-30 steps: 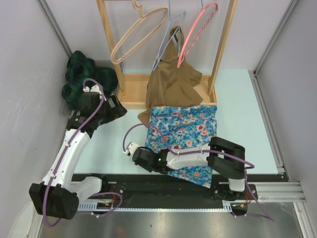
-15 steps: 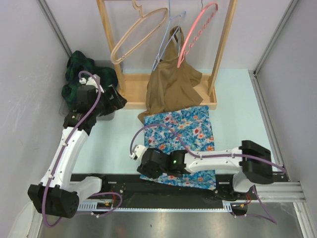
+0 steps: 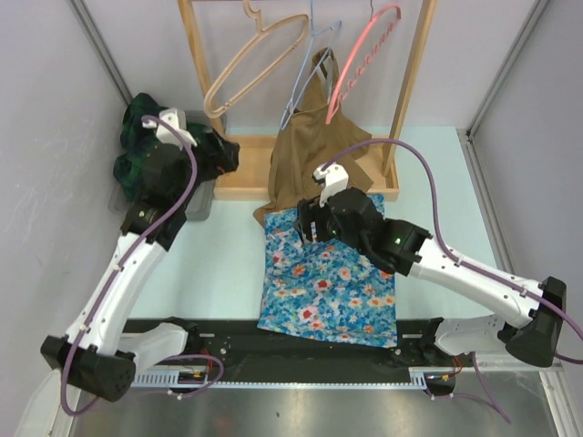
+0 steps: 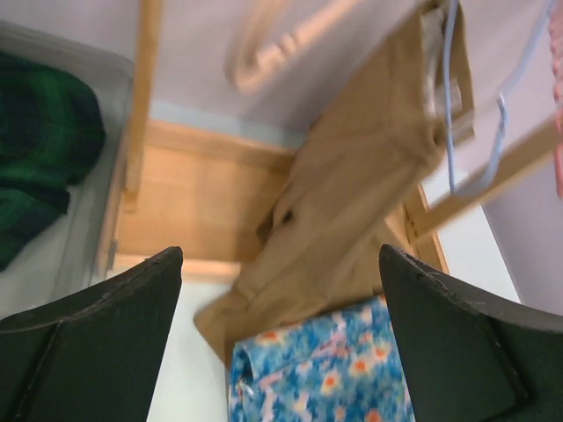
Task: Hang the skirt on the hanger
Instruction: Flatten the skirt, then grab a hanger with the left arm
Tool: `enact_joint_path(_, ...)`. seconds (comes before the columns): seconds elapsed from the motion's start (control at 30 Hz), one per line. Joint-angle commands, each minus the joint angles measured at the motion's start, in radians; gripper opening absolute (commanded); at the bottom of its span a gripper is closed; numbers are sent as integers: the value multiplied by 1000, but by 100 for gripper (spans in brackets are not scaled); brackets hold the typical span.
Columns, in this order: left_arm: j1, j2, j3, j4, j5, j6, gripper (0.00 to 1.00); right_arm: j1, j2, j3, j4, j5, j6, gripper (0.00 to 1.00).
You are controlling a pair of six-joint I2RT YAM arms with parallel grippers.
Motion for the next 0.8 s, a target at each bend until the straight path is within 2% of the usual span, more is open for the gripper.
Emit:
enact_joint_path(0.0, -3, 97, 167, 56, -215, -55, 95, -25, -12, 61, -18, -43, 26, 74)
enact_joint_path(0.13, -18, 163, 272, 75, -238, -21, 93, -28, -25, 53, -23, -60, 41, 74)
enact_joint_path(0.3, -28, 209, 416, 27, -249, 132, 96, -36, -55, 23, -24, -63, 44, 73)
enact_joint_path(0.4, -28, 283, 541, -59, -173, 198, 99, -51, -65, 20, -27, -75, 34, 73)
enact_joint_path(0.43, -28, 310, 589, -143, -107, 210, 98, -57, -67, 21, -26, -81, 29, 73)
enact_joint_path(0.5, -28, 415, 747, -246, -86, 217, 98, -74, -67, 23, -28, -101, 24, 73)
enact_joint_path(0.57, -26, 478, 875, -366, -83, 203, 98, -89, -68, 26, -27, -118, 17, 74)
enact_joint_path(0.63, -26, 542, 933, -431, -109, 192, 97, -97, -68, 26, -31, -137, 14, 73)
enact_joint_path(0.77, -18, 585, 1008, -455, -166, 189, 97, -106, -75, 21, -37, -155, 12, 74)
